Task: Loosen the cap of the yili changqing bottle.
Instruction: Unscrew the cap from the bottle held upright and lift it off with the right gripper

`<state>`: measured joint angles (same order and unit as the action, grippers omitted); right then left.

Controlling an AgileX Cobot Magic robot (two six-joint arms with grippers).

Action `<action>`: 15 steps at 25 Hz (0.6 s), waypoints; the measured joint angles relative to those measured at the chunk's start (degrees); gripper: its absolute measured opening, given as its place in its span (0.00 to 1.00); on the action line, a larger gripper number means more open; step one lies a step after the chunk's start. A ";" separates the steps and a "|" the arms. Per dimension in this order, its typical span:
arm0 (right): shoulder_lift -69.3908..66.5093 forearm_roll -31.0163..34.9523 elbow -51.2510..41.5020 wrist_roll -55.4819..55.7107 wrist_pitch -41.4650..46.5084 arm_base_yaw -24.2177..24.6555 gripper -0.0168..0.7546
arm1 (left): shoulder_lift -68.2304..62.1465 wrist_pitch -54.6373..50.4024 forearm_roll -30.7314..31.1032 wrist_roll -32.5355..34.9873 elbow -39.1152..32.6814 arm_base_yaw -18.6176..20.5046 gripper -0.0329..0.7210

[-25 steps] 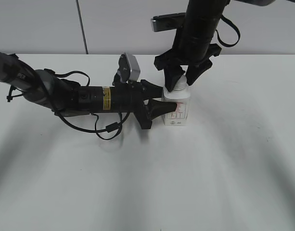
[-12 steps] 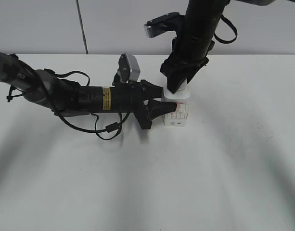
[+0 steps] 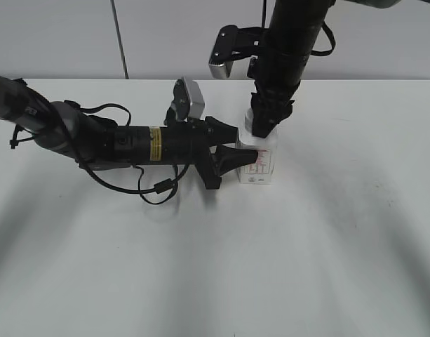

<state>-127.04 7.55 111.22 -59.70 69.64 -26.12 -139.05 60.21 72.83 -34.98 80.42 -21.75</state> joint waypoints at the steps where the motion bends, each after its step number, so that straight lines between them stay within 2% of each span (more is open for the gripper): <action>1: 0.00 0.00 0.00 -1.66 0.00 0.00 0.53 | 0.00 0.02 0.00 0.00 0.00 0.00 0.53; 5: -0.14 -0.15 0.94 -6.08 0.45 0.00 0.53 | 0.00 0.07 0.00 0.04 0.00 0.00 0.53; 15: 0.85 -0.41 6.19 -6.21 0.67 0.00 0.53 | 0.00 -0.04 0.04 -0.32 0.00 0.05 0.52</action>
<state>-126.19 7.14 117.41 -65.91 70.31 -26.12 -139.05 60.17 72.87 -35.30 80.42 -21.70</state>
